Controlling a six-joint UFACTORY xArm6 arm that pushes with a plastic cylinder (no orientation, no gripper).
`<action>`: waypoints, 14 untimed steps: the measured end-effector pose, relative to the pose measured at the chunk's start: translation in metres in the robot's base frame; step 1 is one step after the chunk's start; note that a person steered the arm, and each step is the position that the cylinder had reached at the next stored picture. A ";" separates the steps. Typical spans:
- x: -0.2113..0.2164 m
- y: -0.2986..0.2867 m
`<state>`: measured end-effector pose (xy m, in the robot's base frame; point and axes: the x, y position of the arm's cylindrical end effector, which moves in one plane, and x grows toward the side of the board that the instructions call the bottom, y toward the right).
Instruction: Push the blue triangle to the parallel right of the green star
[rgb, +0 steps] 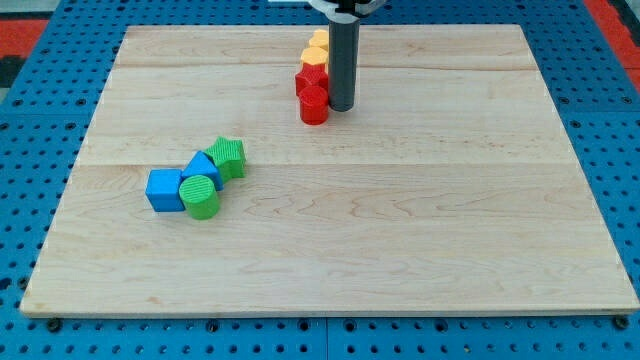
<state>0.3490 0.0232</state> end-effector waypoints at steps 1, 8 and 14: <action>0.004 0.001; 0.154 -0.216; 0.089 0.088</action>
<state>0.4376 0.1117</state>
